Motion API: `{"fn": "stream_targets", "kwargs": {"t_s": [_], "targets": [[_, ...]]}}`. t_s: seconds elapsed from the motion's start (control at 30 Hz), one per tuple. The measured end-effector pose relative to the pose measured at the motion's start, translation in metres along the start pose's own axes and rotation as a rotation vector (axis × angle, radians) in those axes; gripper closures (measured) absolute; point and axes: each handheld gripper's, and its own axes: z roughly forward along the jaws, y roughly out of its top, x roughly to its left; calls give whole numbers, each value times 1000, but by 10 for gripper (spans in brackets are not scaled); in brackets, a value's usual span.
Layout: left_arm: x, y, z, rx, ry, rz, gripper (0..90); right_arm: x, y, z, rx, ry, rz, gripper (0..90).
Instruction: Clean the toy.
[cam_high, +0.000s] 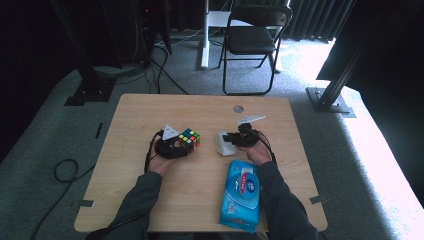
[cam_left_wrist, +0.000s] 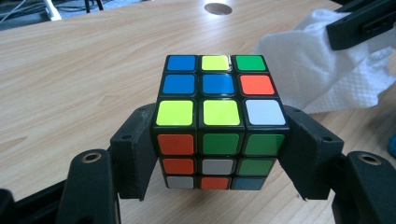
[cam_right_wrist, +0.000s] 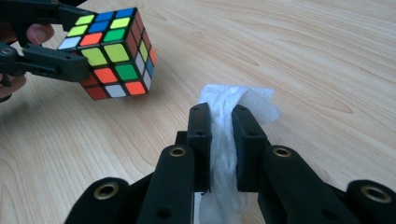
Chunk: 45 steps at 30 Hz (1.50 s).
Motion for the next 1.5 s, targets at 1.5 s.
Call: {"fn": "stream_targets", "kwargs": {"t_s": [1.5], "targets": [[0,-16,15,41,18,-5,343,-3,-3,-4,-34,-96,35,445]]}}
